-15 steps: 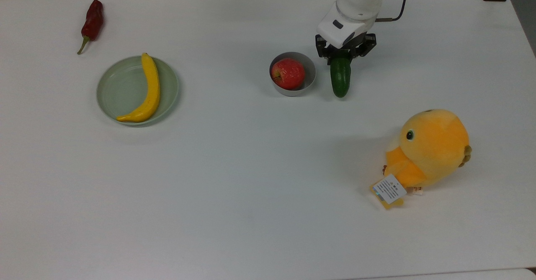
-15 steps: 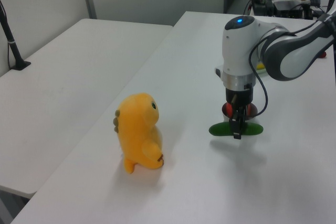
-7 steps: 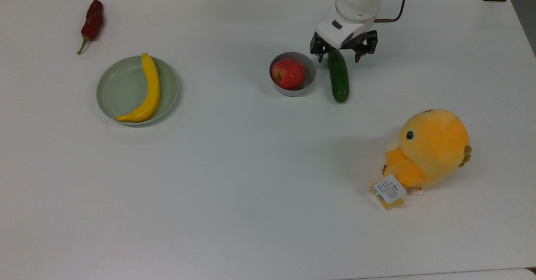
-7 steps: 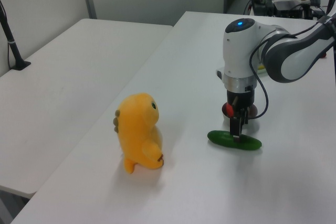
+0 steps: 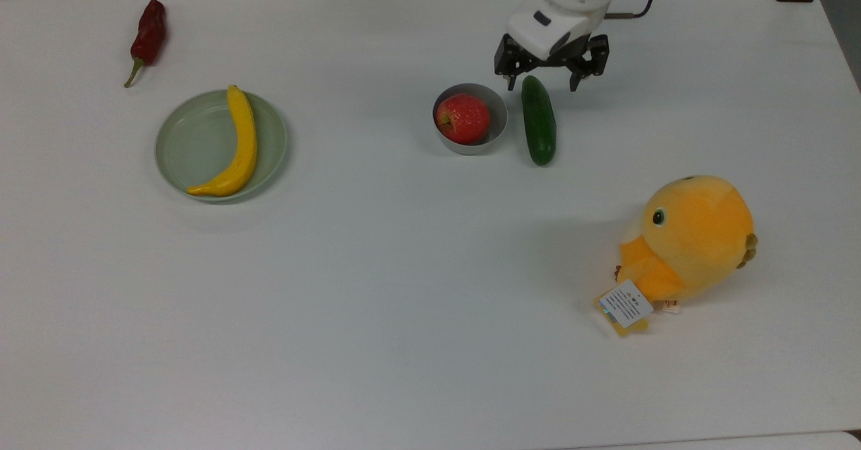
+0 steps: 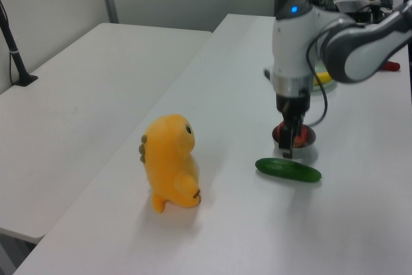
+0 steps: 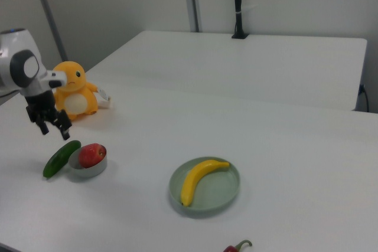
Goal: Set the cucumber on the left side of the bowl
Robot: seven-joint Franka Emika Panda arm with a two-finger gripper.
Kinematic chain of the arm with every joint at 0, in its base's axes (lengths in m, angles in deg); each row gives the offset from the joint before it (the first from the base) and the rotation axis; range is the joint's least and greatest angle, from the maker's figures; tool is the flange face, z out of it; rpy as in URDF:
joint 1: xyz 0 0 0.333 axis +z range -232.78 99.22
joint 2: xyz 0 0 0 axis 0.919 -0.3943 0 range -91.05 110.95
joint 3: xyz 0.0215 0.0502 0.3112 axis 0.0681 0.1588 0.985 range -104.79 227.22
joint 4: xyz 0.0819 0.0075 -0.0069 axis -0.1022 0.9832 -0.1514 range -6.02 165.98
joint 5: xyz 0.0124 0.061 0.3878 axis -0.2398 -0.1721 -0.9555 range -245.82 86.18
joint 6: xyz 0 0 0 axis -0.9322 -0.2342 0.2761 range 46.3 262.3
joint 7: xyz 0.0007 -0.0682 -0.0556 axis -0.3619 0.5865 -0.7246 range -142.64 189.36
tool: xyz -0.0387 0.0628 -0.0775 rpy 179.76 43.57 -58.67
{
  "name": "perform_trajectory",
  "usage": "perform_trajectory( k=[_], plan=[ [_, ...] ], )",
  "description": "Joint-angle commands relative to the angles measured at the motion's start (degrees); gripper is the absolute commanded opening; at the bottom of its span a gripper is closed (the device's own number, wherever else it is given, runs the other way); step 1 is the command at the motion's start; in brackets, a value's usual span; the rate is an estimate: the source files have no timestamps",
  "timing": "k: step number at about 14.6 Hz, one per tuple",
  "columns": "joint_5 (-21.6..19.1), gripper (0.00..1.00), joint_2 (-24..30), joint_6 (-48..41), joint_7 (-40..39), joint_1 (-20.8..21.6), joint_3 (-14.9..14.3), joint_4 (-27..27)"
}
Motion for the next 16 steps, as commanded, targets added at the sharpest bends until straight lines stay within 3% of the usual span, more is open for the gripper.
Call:
perform_trajectory(
  k=[1, 7, 16],
  plan=[
    [2.2, 1.0, 6.4, -2.3, -6.0, -3.6, -2.0, -1.3],
    [1.4, 1.0, 7.7, -6.7, -6.8, -6.3, -5.2, -3.8],
    [-5.0, 1.0, 7.9, -5.7, -9.3, -6.7, -14.7, -4.8]
  ],
)
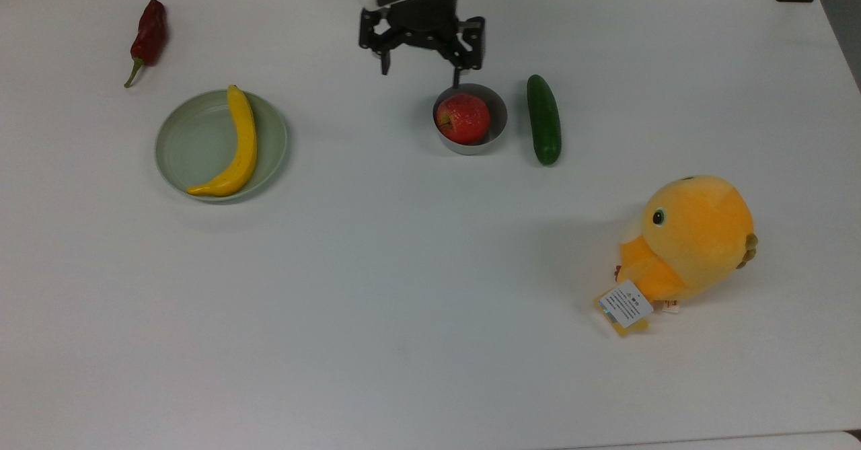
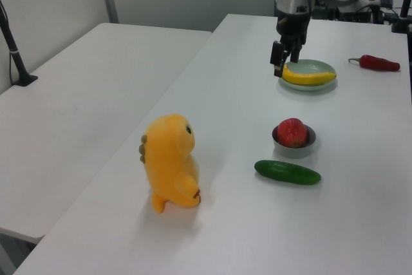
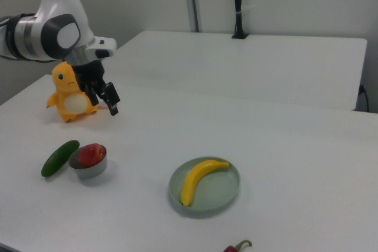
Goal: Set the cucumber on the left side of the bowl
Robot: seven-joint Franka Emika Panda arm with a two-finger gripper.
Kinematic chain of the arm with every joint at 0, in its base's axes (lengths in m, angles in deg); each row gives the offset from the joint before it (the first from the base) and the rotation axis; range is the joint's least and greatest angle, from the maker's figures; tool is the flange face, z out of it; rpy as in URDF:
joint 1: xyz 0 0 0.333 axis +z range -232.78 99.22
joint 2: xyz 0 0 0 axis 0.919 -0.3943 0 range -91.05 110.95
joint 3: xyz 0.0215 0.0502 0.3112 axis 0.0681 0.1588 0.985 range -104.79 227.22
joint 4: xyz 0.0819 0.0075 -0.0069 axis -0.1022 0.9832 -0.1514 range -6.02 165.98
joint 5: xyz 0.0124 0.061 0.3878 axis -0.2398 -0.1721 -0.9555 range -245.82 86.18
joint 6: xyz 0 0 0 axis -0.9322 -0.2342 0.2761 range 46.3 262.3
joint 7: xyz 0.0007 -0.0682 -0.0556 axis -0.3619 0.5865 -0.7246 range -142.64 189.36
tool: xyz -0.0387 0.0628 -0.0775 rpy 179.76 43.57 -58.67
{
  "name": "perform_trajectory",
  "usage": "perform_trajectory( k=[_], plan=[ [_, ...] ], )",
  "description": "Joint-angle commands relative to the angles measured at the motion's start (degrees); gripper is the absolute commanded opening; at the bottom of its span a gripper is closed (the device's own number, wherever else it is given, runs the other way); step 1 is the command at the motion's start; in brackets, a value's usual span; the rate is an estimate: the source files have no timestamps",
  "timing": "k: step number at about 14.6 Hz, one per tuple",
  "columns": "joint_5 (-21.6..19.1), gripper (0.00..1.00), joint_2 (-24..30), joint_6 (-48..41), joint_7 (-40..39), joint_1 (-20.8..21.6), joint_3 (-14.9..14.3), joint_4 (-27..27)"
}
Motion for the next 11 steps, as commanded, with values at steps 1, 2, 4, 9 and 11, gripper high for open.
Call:
perform_trajectory(
  k=[1, 2, 4, 9, 11],
  plan=[
    [-3.7, 1.0, 0.5, -0.4, -5.2, 0.0, -3.9, -0.5],
    [-4.4, 1.0, 0.5, -0.4, -6.8, -0.3, -4.2, -0.5],
    [-4.8, 1.0, 0.5, 0.3, -7.1, -1.4, -4.4, -0.5],
    [-4.6, 1.0, 0.3, 0.7, -7.2, -1.6, -4.4, -0.4],
    [-4.6, 1.0, 0.2, 0.8, -7.2, -1.6, -4.4, -0.3]
  ],
)
